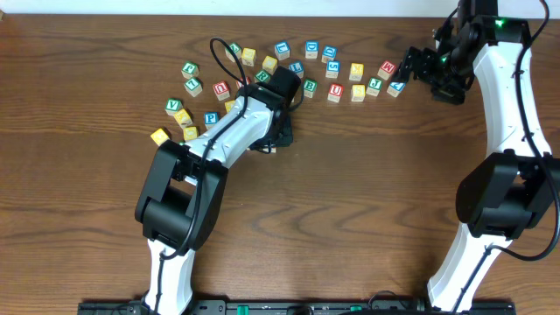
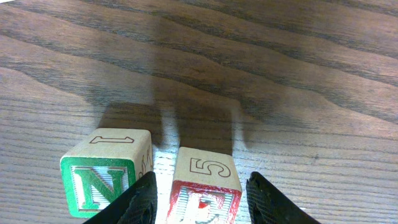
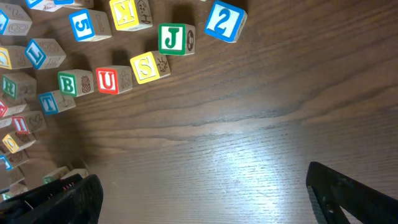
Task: Spell out NEURIPS
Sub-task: 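Lower the E block beside the N block and open the left gripper, then raise the left gripper back toward the upper left of the arc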
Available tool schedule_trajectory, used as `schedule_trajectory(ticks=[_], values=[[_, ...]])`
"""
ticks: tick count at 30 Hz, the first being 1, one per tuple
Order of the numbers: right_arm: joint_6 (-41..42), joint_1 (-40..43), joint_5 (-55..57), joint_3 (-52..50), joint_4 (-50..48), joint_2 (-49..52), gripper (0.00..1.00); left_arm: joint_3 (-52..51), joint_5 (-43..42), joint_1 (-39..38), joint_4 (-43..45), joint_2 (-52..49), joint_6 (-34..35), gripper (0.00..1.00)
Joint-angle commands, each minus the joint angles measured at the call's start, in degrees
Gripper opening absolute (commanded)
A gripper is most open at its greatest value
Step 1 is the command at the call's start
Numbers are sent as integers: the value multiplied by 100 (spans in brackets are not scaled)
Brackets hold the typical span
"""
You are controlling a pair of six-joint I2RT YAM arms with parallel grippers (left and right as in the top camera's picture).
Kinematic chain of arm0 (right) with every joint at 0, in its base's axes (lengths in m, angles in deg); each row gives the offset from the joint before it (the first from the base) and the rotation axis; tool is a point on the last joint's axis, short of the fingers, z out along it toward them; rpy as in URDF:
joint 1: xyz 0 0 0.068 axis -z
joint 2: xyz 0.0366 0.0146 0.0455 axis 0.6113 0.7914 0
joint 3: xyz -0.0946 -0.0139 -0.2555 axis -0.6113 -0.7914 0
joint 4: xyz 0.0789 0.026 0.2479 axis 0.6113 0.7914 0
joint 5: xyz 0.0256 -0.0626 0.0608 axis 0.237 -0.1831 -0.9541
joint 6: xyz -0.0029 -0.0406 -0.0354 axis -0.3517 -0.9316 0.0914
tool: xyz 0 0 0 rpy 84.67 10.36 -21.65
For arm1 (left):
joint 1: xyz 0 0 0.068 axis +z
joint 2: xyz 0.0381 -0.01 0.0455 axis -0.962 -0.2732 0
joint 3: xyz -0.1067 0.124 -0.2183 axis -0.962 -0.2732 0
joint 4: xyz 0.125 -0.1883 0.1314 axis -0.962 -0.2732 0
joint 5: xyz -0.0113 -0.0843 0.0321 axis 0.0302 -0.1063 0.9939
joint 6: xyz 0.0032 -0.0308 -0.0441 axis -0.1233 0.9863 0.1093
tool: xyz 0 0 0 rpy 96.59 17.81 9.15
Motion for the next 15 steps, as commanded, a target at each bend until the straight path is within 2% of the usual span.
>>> schedule_trajectory(ticks=[1,8,15], values=[[-57,-57,-28,105,7,-221,99,146,68,17,-59,13,52,46],[-57,-57,-28,105,7,-221,99,400,66,17,-269,118,50,46],[-57,-57,-28,105,9,-221,99,407,68,17,-282,658,48,46]])
